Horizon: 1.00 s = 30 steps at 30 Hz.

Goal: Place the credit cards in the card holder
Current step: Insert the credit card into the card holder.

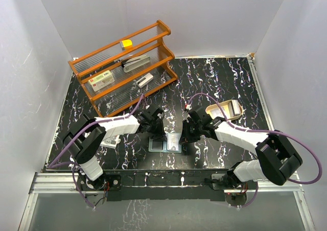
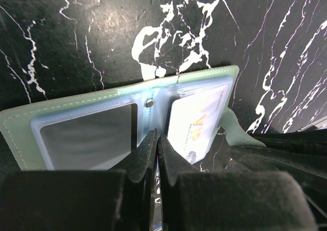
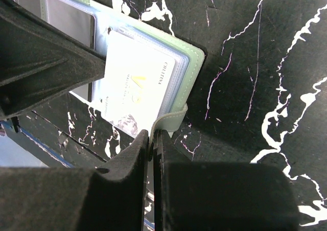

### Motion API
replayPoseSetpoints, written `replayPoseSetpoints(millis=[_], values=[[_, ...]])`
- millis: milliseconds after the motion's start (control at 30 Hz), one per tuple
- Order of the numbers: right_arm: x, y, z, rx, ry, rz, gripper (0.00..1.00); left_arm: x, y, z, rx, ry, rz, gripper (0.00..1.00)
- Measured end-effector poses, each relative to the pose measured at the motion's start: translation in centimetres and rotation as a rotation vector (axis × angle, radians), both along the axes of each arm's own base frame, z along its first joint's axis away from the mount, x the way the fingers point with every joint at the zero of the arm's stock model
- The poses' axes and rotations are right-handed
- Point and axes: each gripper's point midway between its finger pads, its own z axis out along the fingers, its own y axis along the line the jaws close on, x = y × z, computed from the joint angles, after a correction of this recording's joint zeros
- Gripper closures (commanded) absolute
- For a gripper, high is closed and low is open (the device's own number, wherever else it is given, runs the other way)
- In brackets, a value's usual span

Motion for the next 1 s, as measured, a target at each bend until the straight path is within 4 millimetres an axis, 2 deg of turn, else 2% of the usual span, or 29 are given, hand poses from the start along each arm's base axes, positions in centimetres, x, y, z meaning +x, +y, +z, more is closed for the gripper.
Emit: replayPoseSetpoints(millis=[233,500,667,767,867,1000], values=[[0.2,0.4,-0.4,0.019,-0.003,0.001,1.0,-0.2,-0.3,0.3,0.038,-0.005,-0.012,1.0],[0.4,1.8,-0.4,0.091,0.009,-0.008,1.0,-0.3,-0.3,-0.5,0.094,-0.01,0.012,1.0],[0.1,1.8,-0.9,0.099,0.027,-0.022,1.0,-0.3,-0.4,-0.5,0.103,-0.012,0.019,1.0],[0.1,1.6,-0.9,0.092,0.023,-0.024,1.0,-0.2,-0.4,-0.4,0.102,-0.018,0.025,0.94],[0.1,1.5,-0.9,0.08,0.013,-0.024,1.0,-0.1,-0.2,0.2,0.101,-0.036,0.038,0.84],[0.2,1.3,-0.7,0.074,0.001,-0.03,1.0,0.3,0.3,2.2,0.083,-0.081,0.065,0.74]])
